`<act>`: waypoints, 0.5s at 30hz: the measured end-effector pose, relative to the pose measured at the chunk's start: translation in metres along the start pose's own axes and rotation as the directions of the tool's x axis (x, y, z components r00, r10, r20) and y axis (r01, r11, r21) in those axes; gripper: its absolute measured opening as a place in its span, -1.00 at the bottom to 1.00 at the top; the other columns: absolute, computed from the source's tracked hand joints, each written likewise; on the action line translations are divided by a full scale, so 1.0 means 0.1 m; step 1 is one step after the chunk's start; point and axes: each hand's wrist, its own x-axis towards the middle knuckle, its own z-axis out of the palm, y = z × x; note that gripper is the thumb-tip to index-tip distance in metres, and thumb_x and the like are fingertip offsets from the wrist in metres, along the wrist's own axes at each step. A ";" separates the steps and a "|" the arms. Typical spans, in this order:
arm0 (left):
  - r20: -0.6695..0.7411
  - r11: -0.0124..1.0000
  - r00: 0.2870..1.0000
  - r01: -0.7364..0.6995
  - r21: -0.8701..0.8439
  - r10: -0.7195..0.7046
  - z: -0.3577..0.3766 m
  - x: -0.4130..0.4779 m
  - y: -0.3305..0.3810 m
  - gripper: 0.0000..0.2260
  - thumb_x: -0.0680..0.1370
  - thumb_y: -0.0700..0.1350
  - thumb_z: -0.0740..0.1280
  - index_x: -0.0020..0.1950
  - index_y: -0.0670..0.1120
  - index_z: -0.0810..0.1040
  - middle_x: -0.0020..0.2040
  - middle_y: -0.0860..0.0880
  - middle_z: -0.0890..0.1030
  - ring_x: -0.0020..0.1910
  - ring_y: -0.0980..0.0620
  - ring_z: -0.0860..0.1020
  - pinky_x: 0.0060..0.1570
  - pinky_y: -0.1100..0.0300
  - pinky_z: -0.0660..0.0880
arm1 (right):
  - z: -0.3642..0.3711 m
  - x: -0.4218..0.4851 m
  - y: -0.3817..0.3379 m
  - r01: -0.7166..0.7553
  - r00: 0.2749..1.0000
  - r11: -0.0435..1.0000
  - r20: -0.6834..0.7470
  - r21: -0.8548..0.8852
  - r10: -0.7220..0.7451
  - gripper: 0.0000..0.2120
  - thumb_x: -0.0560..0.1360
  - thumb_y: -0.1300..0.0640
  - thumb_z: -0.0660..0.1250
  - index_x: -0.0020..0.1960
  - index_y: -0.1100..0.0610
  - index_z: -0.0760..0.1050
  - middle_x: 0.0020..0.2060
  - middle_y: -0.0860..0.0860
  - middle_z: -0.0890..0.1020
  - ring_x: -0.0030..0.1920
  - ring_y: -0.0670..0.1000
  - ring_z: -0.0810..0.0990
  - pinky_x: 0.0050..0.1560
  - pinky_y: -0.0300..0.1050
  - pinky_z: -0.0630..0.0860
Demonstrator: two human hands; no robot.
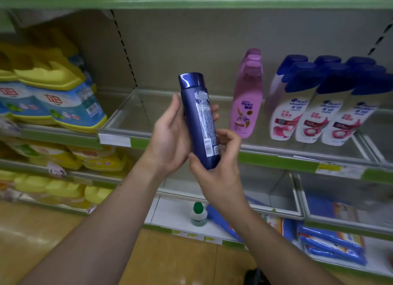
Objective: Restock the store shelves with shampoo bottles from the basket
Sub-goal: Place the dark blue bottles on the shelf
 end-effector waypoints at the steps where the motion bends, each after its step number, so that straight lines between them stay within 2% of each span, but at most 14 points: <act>1: 0.025 0.999 0.999 0.040 0.013 -0.041 -0.08 -0.02 0.00 -0.48 0.62 0.17 0.06 0.34 -0.18 0.48 0.27 -0.24 0.54 0.21 -0.15 0.52 0.21 -0.04 0.52 | 0.02 0.06 -0.01 0.002 1.000 1.000 0.008 0.025 -0.002 -0.46 0.45 0.25 0.46 0.21 -0.10 0.23 0.15 -0.08 0.47 0.12 -0.13 0.55 0.06 -0.29 0.50; 3: 0.042 0.989 0.995 0.086 0.117 -0.092 -0.24 -0.01 -0.01 -0.58 0.62 0.07 0.14 0.32 -0.17 0.51 0.24 -0.19 0.59 0.21 -0.13 0.56 0.23 -0.01 0.51 | 0.08 0.19 -0.01 -0.002 1.000 0.998 0.027 0.056 0.000 -0.52 0.50 0.27 0.41 0.26 -0.04 0.25 0.18 -0.08 0.49 0.16 -0.16 0.54 0.12 -0.28 0.51; 5: 0.030 0.972 0.999 0.035 0.232 -0.043 -0.36 0.07 0.01 -0.65 0.60 -0.03 0.24 0.30 -0.19 0.52 0.15 -0.17 0.63 0.09 -0.08 0.61 0.11 0.07 0.56 | 0.13 0.30 0.06 -0.020 0.999 0.999 0.041 0.036 0.018 -0.58 0.56 0.22 0.36 0.31 -0.03 0.29 0.18 -0.10 0.52 0.14 -0.16 0.56 0.13 -0.19 0.54; 7: -0.041 0.953 0.999 -0.010 0.304 0.024 -0.42 0.20 0.07 -0.64 0.56 -0.12 0.35 0.32 -0.22 0.50 0.11 -0.17 0.64 0.01 -0.06 0.65 0.00 0.14 0.60 | 0.18 0.42 0.17 -0.046 0.998 0.997 0.035 -0.060 0.048 -0.63 0.59 0.09 0.31 0.36 -0.07 0.33 0.19 -0.09 0.55 0.13 -0.10 0.58 0.15 -0.02 0.58; 9: -0.118 0.917 0.991 -0.016 0.399 0.069 -0.45 0.36 0.12 -0.59 0.51 -0.21 0.42 0.34 -0.24 0.48 0.17 -0.19 0.64 0.08 -0.10 0.66 0.06 0.11 0.61 | 0.22 0.56 0.28 -0.068 0.998 0.989 -0.015 -0.133 0.066 -0.61 0.57 0.04 0.29 0.38 -0.07 0.38 0.20 -0.08 0.57 0.17 -0.07 0.57 0.18 0.08 0.57; 12: -0.182 0.804 0.971 -0.020 0.594 0.158 -0.48 0.65 0.15 -0.56 0.46 -0.18 0.52 0.30 -0.17 0.53 0.19 -0.08 0.66 0.17 -0.04 0.64 0.16 0.07 0.59 | 0.27 0.82 0.36 -0.068 0.997 0.972 -0.058 -0.225 0.057 -0.58 0.53 0.11 0.35 0.37 0.01 0.40 0.15 -0.04 0.60 0.15 -0.04 0.59 0.19 0.05 0.56; 13: -0.189 0.760 0.962 -0.029 0.649 0.197 -0.48 0.75 0.16 -0.55 0.42 -0.15 0.55 0.27 -0.14 0.54 0.14 -0.03 0.68 0.11 0.06 0.66 0.14 0.13 0.59 | 0.29 0.91 0.38 -0.069 0.997 0.963 -0.060 -0.259 0.055 -0.58 0.53 0.14 0.36 0.36 0.03 0.40 0.14 -0.01 0.61 0.14 -0.02 0.59 0.19 0.02 0.55; 15: -0.206 0.697 0.937 -0.052 0.715 0.281 -0.44 0.93 0.15 -0.56 0.40 -0.17 0.58 0.23 -0.13 0.54 0.04 0.03 0.68 -0.06 0.25 0.65 -0.05 0.37 0.56 | 0.34 1.05 0.42 -0.077 0.997 0.953 -0.053 -0.293 0.064 -0.55 0.52 0.18 0.37 0.38 0.07 0.36 0.14 0.04 0.60 0.15 0.01 0.59 0.20 -0.08 0.52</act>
